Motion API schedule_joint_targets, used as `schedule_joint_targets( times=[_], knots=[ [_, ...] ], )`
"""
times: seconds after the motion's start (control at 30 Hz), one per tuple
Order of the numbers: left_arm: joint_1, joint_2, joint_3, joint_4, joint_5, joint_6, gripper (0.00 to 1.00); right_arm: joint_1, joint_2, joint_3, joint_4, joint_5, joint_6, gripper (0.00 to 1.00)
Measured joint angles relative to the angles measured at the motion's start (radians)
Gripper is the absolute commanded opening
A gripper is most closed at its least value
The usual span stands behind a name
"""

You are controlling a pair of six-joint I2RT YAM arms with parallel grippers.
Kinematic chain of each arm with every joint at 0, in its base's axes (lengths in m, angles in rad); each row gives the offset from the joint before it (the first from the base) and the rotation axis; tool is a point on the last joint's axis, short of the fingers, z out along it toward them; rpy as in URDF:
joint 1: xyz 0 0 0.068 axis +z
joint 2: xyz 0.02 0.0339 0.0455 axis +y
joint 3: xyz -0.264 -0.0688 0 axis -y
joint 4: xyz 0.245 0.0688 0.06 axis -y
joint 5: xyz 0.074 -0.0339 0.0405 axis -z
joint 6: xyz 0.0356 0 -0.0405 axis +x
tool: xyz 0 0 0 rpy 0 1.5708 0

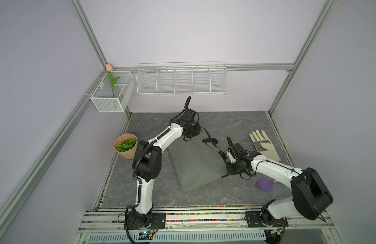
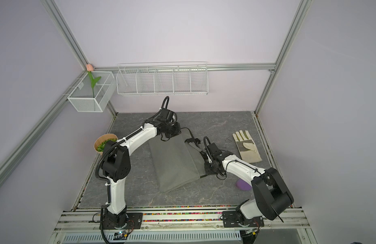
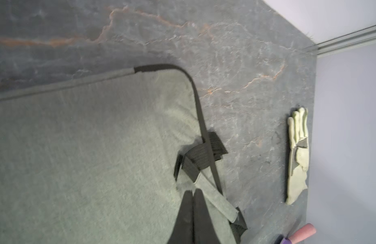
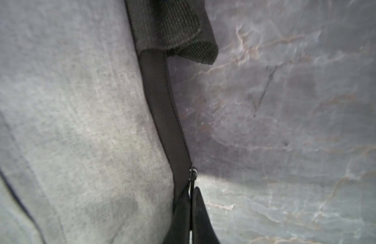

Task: Put the mouse into the laptop bag
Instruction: Zip the zipper on the zippered laptop bag.

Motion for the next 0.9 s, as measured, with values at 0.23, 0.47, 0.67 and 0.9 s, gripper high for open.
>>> schedule_joint_targets(
  times=[0.23, 0.47, 0.67, 0.9],
  knots=[
    [0.029, 0.072, -0.115, 0.057, 0.045, -0.010, 0.00, -0.045, 0.043, 0.021, 0.013, -0.038, -0.037, 0.07],
    [0.053, 0.035, -0.199, 0.165, 0.062, -0.023, 0.00, -0.079, 0.126, 0.104, 0.017, -0.067, -0.044, 0.07],
    [0.087, -0.049, -0.347, 0.258, 0.064, -0.041, 0.00, -0.097, 0.270, 0.268, 0.023, -0.067, -0.044, 0.07],
    [0.130, -0.159, -0.523, 0.346, 0.052, -0.069, 0.00, -0.128, 0.438, 0.443, 0.048, -0.106, -0.053, 0.07]
  ],
)
